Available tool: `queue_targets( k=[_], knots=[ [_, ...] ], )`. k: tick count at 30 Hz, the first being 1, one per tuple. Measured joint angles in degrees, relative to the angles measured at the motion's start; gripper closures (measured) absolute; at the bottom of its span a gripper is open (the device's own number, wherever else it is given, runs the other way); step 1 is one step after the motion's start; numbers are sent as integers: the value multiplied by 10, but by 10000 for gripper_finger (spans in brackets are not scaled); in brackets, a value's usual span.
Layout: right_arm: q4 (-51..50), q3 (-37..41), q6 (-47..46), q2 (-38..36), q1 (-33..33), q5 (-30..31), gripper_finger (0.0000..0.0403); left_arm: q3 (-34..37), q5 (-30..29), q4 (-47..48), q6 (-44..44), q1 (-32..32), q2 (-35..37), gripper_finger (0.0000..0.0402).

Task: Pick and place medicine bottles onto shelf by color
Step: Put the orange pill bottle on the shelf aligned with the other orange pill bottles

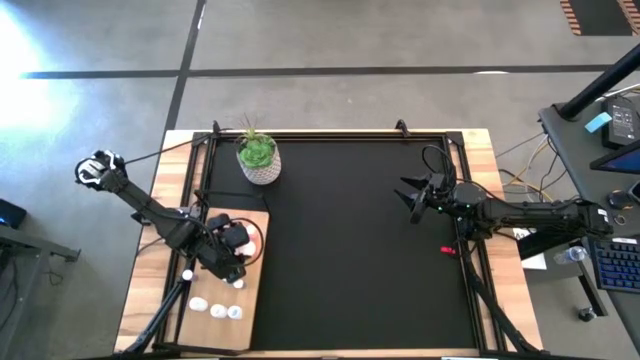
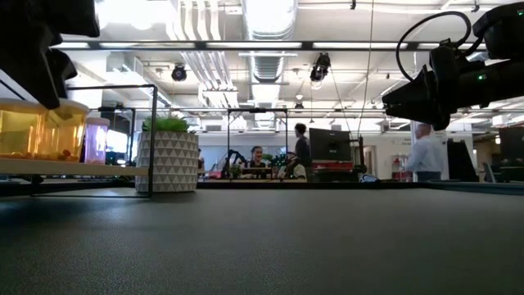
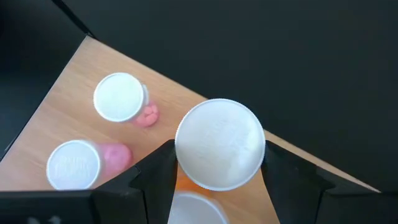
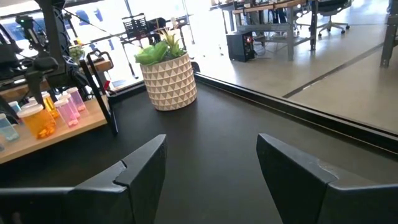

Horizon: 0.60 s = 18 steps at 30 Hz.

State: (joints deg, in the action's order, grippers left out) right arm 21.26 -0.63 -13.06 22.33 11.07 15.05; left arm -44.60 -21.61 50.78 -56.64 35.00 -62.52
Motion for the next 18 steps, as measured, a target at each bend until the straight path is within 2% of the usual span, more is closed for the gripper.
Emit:
queue_targets(
  k=[18],
  knots=[
    [0,0,0,0,0,0,165,0,18,-25,19,0,0,206]
  ],
)
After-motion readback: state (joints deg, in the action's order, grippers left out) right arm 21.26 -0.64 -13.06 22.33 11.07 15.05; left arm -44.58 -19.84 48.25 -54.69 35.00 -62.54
